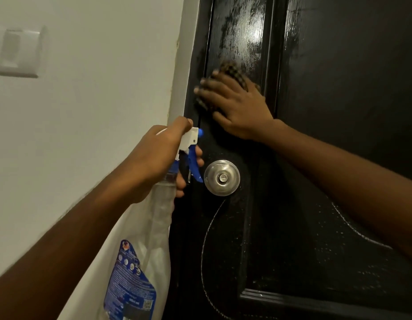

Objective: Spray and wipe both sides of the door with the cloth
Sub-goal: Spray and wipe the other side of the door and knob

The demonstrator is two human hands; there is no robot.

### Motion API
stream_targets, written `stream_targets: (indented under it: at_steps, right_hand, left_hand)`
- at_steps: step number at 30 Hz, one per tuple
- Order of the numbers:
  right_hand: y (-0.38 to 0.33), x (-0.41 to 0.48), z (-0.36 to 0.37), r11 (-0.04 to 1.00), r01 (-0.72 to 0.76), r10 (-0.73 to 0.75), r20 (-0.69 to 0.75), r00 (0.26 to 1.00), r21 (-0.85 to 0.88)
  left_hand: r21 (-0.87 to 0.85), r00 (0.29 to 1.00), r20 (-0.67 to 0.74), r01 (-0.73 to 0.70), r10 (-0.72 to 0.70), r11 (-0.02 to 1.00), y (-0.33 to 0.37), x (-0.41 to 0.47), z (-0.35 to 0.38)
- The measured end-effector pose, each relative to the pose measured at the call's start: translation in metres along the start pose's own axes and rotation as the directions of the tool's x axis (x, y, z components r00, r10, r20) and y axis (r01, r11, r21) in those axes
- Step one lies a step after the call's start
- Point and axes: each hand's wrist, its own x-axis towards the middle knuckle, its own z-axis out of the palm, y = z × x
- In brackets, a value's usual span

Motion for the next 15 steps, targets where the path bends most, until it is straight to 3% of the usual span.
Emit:
stream_targets:
  at_steps: [3,6,8,10,12,14,15]
  right_hand:
    - [0.006,-0.034,0.003,0.943,0.331,-0.331,0.098,0.939,0.013]
    - [0.027,-0.030,-0.005,0.852,0.523,-0.514,0.211,0.831,0.015]
    - [0.046,-0.011,-0.011,0.898,0.439,-0.430,0.176,0.886,-0.017]
    - [0.052,0.005,-0.016,0.989,0.145,-0.144,0.041,0.989,-0.027]
    - [0.033,0.013,-0.009,0.990,-0.141,0.140,-0.059,0.988,-0.011]
    - [0.000,0.006,0.003,0.977,-0.214,0.215,-0.115,0.970,0.017]
    - [-0.011,-0.003,0.008,0.989,-0.146,0.147,-0.113,0.983,0.023]
  left_hand:
    - [-0.004,1.000,-0.009,-0.015,0.015,1.000,0.000,-0.001,-0.002]
    - [-0.001,1.000,-0.007,-0.014,0.014,1.000,0.001,-0.002,-0.001]
    - [-0.003,1.000,0.002,-0.008,0.008,1.000,0.000,0.000,0.000]
    - [-0.008,1.000,0.009,-0.007,0.007,1.000,0.000,0.000,0.001]
    - [-0.004,1.000,0.005,-0.011,0.011,1.000,-0.001,0.001,0.001]
    - [-0.008,1.000,0.002,-0.013,0.013,1.000,-0.001,0.000,0.001]
    - [-0.014,1.000,0.006,-0.015,0.015,1.000,-0.001,0.000,0.001]
